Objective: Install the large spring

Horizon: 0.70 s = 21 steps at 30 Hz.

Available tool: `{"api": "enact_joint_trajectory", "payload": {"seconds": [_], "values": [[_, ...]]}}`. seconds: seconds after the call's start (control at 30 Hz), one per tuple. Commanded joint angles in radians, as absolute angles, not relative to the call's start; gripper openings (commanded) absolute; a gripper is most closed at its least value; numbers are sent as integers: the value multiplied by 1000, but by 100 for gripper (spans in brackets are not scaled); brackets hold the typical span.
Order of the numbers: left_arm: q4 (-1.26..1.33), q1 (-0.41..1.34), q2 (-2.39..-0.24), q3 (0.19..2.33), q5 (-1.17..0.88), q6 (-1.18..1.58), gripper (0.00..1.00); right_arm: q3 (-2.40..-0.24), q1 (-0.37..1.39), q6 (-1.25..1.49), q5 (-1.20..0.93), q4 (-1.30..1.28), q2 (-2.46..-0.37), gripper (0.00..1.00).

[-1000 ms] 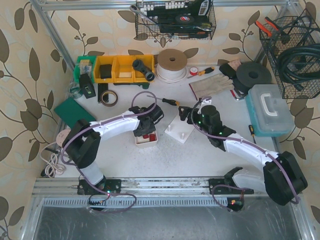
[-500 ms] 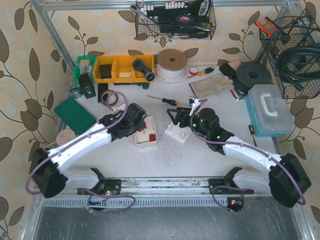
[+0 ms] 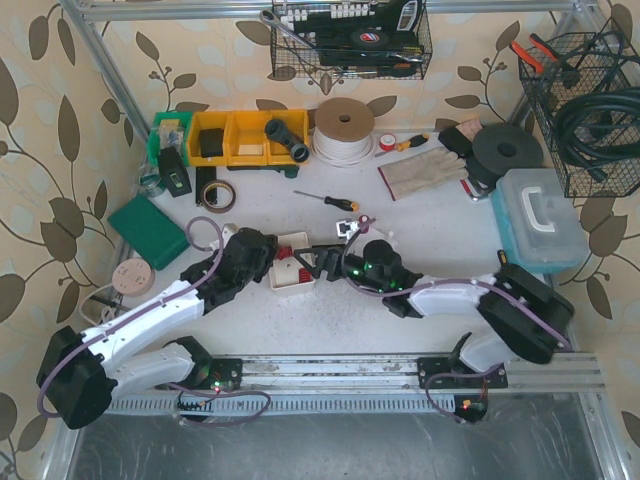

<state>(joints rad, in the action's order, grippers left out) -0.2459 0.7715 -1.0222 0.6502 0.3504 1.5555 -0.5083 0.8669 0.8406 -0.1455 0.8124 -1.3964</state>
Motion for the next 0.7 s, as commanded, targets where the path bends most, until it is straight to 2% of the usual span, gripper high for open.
{"api": "enact_joint_trajectory", "payload": {"seconds": [0.0, 0.07, 0.13, 0.27, 0.37, 0.47, 0.5, 0.67], "values": [[41, 766, -1028, 620, 291, 1680, 0, -499, 874, 1017, -239, 1119, -1560, 94], [75, 765, -1032, 626, 267, 1692, 0, -493, 876, 1049, -225, 1181, -1605, 99], [57, 767, -1028, 646, 254, 1692, 0, -482, 881, 1026, -188, 1166, -1595, 99], [10, 770, -1005, 672, 252, 1690, 0, -498, 908, 873, -92, 930, -1457, 95], [-8, 781, -997, 679, 256, 1697, 0, -498, 922, 819, -45, 855, -1400, 87], [-17, 799, -999, 686, 261, 1703, 0, -500, 922, 829, -42, 861, -1405, 71], [-25, 803, -999, 690, 265, 1704, 0, -511, 922, 825, -55, 847, -1408, 69], [-50, 820, -998, 706, 276, 1713, 0, -546, 928, 809, -71, 783, -1419, 75]]}}
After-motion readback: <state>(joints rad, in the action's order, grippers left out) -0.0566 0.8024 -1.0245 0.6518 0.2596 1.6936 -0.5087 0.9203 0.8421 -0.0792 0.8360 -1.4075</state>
